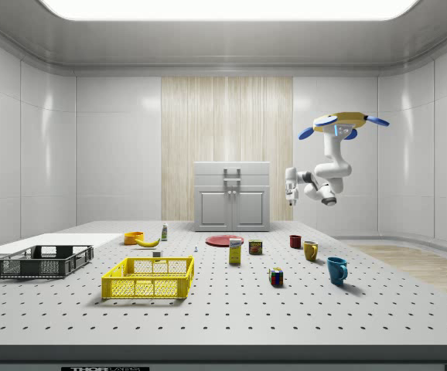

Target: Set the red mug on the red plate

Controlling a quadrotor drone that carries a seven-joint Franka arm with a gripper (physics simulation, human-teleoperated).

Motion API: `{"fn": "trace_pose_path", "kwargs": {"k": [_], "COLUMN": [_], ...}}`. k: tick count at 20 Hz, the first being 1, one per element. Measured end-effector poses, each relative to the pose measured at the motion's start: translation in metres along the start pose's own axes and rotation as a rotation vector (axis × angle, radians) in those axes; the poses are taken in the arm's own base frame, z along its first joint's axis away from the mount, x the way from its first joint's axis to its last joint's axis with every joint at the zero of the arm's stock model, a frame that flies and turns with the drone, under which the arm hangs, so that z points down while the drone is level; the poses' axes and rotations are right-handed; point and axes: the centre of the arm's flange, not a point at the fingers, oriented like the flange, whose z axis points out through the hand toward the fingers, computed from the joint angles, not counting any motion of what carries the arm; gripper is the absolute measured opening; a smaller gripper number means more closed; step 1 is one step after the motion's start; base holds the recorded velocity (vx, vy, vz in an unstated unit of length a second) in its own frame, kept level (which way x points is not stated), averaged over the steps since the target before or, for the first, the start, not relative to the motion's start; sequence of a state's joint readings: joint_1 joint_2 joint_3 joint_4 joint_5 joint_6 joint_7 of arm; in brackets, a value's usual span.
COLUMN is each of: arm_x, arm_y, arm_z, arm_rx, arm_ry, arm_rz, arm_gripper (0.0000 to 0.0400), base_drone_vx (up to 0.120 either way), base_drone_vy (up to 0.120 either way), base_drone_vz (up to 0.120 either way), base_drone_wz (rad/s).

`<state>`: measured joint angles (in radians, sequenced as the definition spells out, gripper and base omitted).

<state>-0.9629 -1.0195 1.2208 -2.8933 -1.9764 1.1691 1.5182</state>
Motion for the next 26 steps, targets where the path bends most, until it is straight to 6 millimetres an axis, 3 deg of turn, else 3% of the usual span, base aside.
{"fn": "trace_pose_path", "kwargs": {"k": [6, 18, 22, 26], "arm_x": [-0.0037, -0.0053, -0.0054, -0.0055], "arm_y": [-0.0036, -0.0052, -0.0053, -0.0054], "arm_z": [-0.0001, 0.0, 0.0, -0.0001], "arm_rx": [-0.036, -0.052, -0.053, -0.053], "arm_ry": [0.038, 0.056, 0.057, 0.057], "arm_rz": [-0.001, -0.001, -0.001, -0.001], "arm_gripper": [0.04, 0.04, 0.04, 0.04], "base_drone_vx": [-0.12, -0.03, 0.0, 0.0], "base_drone_vy": [0.12, 0.0, 0.11, -0.07], "base_drone_vz": [-0.12, -0.12, -0.12, -0.12], "base_drone_wz": [0.0, 0.0, 0.0, 0.0]}}
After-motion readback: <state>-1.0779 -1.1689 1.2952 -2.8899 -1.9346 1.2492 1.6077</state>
